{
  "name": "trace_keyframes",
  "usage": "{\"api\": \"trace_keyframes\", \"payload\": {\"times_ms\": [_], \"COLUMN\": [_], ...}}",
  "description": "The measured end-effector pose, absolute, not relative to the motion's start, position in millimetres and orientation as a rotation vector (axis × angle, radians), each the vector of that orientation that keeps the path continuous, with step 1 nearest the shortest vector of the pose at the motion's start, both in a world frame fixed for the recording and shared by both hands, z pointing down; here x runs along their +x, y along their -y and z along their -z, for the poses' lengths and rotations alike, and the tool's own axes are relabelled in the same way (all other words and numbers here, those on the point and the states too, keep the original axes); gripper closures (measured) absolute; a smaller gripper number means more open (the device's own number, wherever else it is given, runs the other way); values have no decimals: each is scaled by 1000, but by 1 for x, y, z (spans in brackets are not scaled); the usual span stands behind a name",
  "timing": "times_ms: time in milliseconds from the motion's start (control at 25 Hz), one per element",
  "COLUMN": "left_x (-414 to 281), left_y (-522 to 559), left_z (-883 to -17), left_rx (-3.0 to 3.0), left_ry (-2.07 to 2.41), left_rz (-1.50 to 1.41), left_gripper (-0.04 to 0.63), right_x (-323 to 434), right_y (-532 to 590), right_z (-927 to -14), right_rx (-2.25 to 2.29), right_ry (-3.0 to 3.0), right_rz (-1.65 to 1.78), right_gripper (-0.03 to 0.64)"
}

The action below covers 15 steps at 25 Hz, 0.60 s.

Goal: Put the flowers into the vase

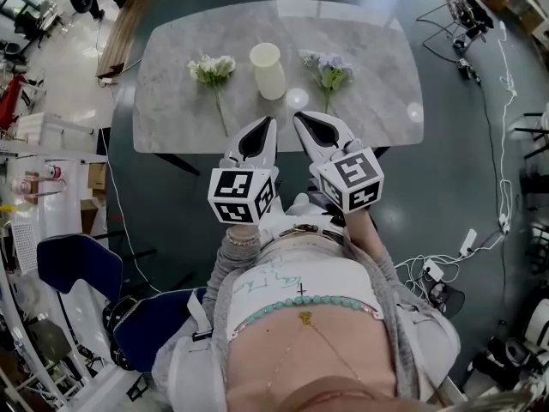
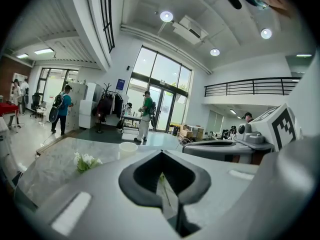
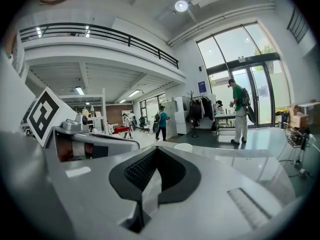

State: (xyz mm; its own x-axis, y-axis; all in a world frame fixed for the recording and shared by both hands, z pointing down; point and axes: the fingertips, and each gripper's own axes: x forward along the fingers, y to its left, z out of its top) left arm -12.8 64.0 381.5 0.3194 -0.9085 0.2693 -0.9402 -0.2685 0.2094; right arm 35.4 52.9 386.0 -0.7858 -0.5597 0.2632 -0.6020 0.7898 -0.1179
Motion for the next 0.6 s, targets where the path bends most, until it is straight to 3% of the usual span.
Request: {"api": "trace_keyframes", "payload": {"times_ms": [600], "left_x": [-70], "left_y": [25], "left_z": [-381], "left_rx": [2347], "left_ry": [1530], "left_rz": [-138], "left_gripper": [594], "right_x": [-9], "right_y": [30], "right_z": [-386], "right_rx": [1079], "right_ry": [2691], "right_rz": [-286], "right_gripper": [591]}}
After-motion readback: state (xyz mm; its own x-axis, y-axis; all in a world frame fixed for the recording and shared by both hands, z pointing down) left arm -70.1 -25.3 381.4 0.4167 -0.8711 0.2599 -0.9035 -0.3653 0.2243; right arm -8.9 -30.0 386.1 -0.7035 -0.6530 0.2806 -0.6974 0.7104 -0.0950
